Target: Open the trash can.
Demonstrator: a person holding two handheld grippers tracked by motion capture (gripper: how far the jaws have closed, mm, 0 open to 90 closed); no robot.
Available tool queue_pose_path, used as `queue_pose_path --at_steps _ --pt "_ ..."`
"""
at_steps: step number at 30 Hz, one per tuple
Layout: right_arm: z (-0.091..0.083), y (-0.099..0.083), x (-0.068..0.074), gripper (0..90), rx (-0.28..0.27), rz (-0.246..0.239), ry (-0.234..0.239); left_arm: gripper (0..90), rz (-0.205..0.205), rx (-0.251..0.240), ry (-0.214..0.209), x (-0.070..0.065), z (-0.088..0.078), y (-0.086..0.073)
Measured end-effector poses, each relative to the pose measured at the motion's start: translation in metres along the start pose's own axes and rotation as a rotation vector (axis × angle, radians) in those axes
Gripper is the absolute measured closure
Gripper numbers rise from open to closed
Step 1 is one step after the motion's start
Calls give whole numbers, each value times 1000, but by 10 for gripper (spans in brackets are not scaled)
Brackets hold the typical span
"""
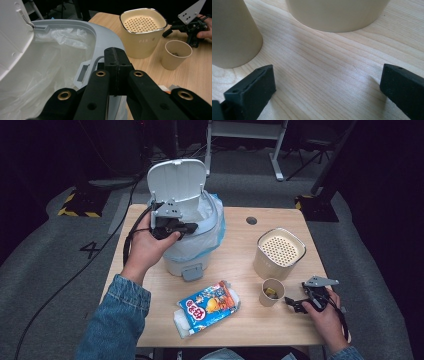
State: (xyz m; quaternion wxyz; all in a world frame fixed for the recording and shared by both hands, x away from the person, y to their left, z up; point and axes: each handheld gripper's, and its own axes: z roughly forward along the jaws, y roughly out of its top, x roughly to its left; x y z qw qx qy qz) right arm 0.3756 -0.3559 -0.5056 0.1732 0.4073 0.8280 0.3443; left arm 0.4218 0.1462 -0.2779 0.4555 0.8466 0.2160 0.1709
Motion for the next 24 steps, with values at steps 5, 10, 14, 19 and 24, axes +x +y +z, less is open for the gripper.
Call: queue_pose_path --at_steps 5,10,14,19,24 --pt "0 0 0 1 0 1 0 620 -26 -24 27 -1 -4 -3" --pt "0 0 0 1 0 1 0 406 -33 -65 -19 -14 -11 -12" --pt "0 0 0 1 0 1 0 347 -32 -62 -65 -33 -17 -18" --pt "0 0 0 1 0 -1 1 339 -25 -6 -84 -48 -16 -25" --pt "0 0 0 0 0 -3 2 323 -31 57 -97 -63 1 -43"
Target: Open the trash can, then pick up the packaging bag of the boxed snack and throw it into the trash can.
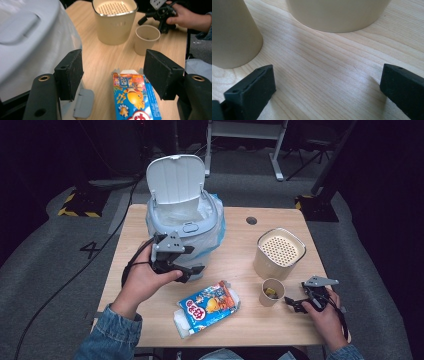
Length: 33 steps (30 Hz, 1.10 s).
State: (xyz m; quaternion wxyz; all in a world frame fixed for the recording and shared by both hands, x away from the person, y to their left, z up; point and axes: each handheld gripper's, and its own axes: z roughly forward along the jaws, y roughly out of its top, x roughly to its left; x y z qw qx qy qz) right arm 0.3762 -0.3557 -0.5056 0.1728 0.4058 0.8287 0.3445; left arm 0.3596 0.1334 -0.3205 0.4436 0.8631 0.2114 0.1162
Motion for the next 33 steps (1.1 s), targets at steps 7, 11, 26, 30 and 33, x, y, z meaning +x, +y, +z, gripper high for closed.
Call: queue_pose_path --at_steps 7,11,26,30,33 --pt "0 0 0 1 1 -2 0 320 -16 63 -28 -6 31 -23" --pt "0 0 0 1 0 -1 -1 318 -46 117 -60 -4 54 -41" --pt "0 0 0 1 0 -1 0 276 -93 219 -119 9 102 -81" --pt "0 0 0 0 0 -1 0 327 -107 286 -127 13 111 -89" --pt "0 0 0 1 0 -1 0 364 -138 334 -148 15 116 -92"
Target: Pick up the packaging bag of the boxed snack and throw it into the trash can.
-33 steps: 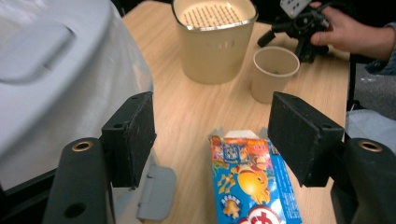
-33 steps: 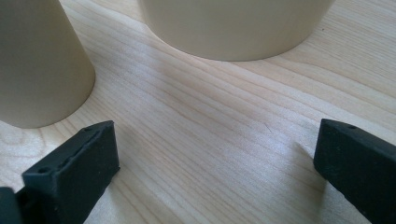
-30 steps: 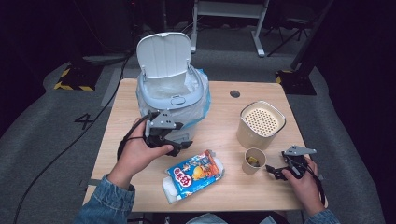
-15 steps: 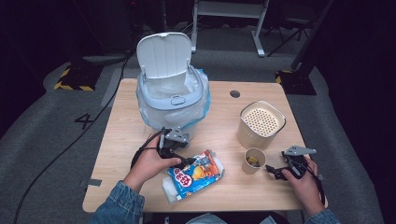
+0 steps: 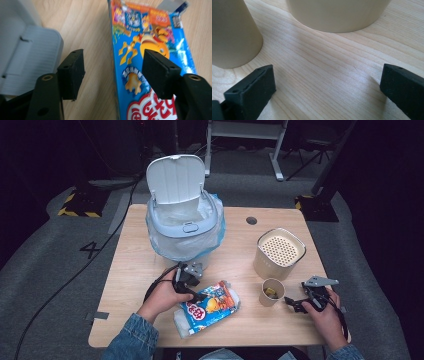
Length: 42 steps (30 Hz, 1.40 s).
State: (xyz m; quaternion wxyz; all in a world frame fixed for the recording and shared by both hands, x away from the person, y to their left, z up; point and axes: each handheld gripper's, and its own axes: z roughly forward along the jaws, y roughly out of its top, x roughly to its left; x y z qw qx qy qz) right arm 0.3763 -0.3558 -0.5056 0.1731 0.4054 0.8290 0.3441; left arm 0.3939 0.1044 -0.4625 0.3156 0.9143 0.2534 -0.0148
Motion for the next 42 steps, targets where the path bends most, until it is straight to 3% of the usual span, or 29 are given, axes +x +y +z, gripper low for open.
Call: queue_pose_path --at_steps 5,8,9,12,19,24,26,28,29,31,34,40,42 --pt "0 0 0 1 0 1 1 414 -48 45 -56 3 8 0" --pt "0 0 0 1 0 1 0 460 -57 75 -81 3 9 1" --pt "0 0 0 1 0 0 0 483 -68 100 -109 2 12 1" --pt "0 0 0 1 0 1 0 552 -71 119 -126 0 15 1" --pt "0 0 0 1 0 1 0 769 -40 142 -84 2 12 2" --pt "0 0 0 0 0 0 0 843 -52 87 -101 3 4 2" --pt "0 0 0 1 0 1 1 869 -38 38 -109 2 -5 3" --pt "0 0 0 0 0 1 0 872 -33 20 -102 1 -10 4" --pt "0 0 0 0 0 1 1 878 -19 -23 -95 -2 -21 7" --pt "0 0 0 1 0 1 0 882 -10 -52 -99 -4 -26 8" --pt "0 0 0 1 0 0 0 887 25 -160 -80 -9 -47 13" --pt "0 0 0 1 0 0 0 888 55 -269 -53 -14 -66 18" --pt "0 0 0 0 0 0 0 888 66 -342 -33 -16 -75 21"
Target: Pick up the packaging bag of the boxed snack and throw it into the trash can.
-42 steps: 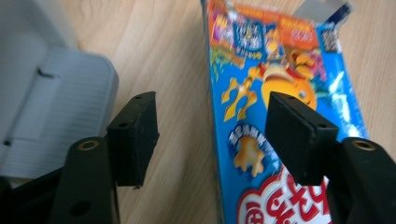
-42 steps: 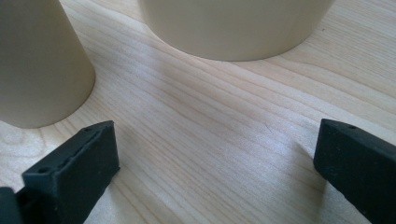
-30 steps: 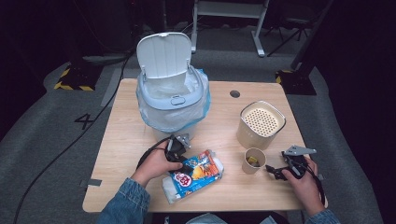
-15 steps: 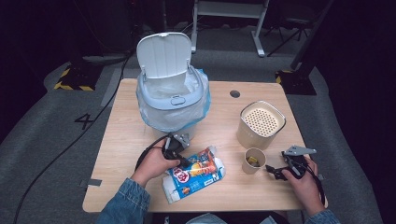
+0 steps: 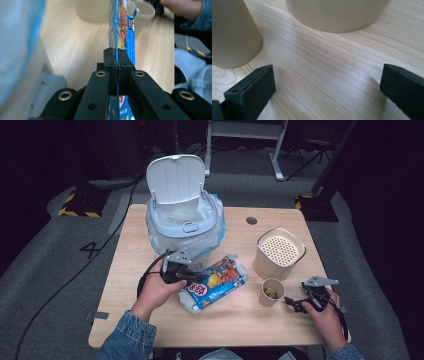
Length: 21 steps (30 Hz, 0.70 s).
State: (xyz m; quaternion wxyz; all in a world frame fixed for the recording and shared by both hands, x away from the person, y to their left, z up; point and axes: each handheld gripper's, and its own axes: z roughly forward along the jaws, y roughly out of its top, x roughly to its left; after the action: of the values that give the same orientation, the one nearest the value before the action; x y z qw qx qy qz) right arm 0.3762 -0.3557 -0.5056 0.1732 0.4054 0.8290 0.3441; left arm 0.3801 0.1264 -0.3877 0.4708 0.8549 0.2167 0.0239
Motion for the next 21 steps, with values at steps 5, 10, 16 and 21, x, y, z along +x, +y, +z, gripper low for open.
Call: queue_pose_path --at_steps 5,10,16,21 --pt "0 0 0 1 0 0 0 888 13 -96 8 -1 -9 8" --pt "0 0 0 1 0 0 0 888 40 -197 18 -3 -18 19" --pt "0 0 0 1 0 0 0 889 45 -268 27 -4 -26 30" --pt "0 0 0 1 0 0 0 889 45 -299 48 -4 -32 36"
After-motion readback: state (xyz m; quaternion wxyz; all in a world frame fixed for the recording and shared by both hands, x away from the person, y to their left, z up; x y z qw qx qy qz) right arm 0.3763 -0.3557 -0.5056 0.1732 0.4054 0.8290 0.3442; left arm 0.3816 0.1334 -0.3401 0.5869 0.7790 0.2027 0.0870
